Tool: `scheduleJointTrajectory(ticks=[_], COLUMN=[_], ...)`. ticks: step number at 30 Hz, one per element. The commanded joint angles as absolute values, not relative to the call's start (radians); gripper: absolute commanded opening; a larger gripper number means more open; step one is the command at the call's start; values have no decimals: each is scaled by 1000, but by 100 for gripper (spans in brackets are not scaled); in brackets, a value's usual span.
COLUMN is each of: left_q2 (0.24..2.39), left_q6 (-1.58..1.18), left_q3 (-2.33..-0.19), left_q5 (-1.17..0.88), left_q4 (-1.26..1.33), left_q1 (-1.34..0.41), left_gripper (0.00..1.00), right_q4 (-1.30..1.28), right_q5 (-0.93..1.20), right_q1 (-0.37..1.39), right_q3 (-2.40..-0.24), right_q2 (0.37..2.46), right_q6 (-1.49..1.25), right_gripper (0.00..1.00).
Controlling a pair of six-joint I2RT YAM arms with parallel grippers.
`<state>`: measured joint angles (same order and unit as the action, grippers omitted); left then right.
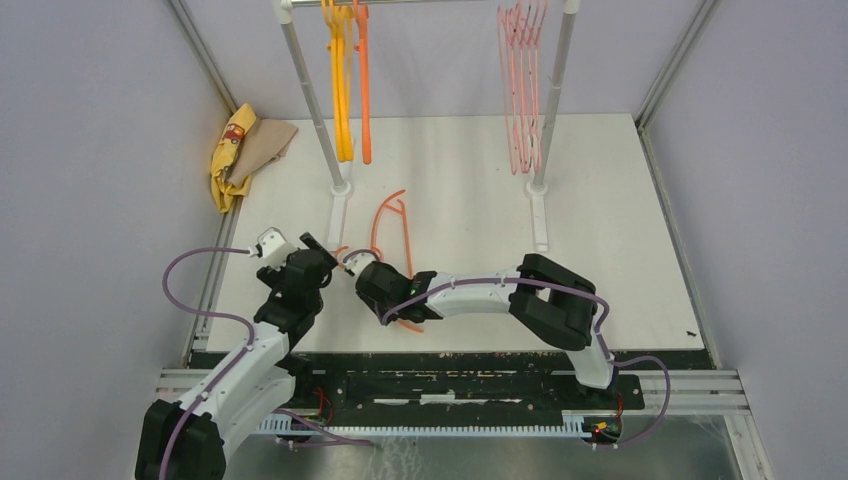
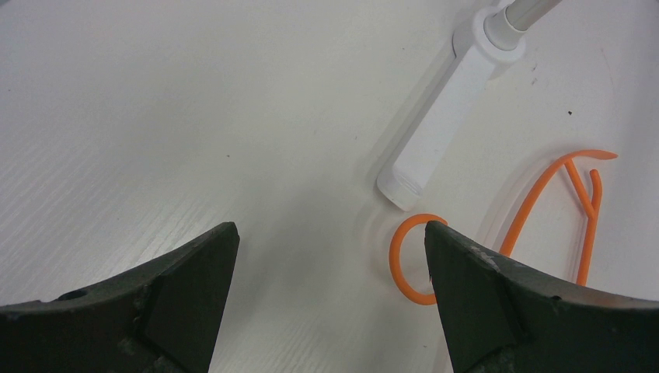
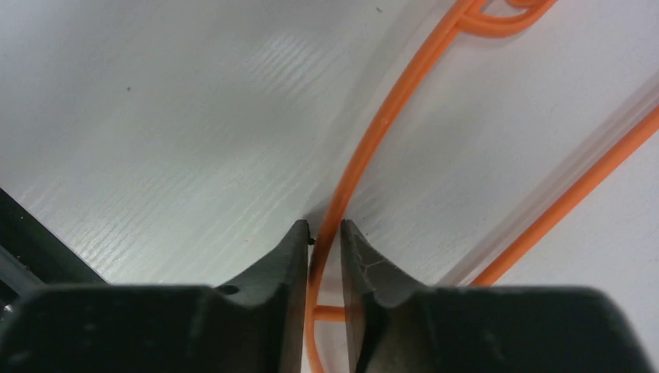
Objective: Organize the hangers
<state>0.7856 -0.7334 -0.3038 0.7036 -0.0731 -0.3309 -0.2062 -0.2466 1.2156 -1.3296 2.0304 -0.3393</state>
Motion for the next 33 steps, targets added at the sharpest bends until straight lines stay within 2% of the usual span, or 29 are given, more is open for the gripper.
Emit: scheduleJointTrajectory(ticks=[1, 5, 12, 18, 25, 33], left_q2=[760, 748, 750, 763, 781, 783], left_q6=[-681, -681, -680, -683, -687, -695], left_q3=[-311, -307, -310, -310, -310, -302], left_q5=[718, 721, 722, 715, 709, 699], left_q4=[-47, -53, -54, -45, -31, -24], left_q1=[-325, -325, -326, -324, -325, -325], left_gripper=[96, 96, 96, 96, 96, 96], right_q4=[-190, -151, -9, -23, -174, -218], right_q5=[-265, -247, -190, 4, 114, 130], right_q1=[1202, 1175, 1087, 929, 854, 838], right_q3=[-1341, -1274, -1016, -853, -934, -1020], right_q2=[2051, 2026, 1736, 1395, 1096, 989], right_q6=[-379, -431, -532, -596, -584, -601], right_gripper=[18, 1, 0, 0, 1, 1])
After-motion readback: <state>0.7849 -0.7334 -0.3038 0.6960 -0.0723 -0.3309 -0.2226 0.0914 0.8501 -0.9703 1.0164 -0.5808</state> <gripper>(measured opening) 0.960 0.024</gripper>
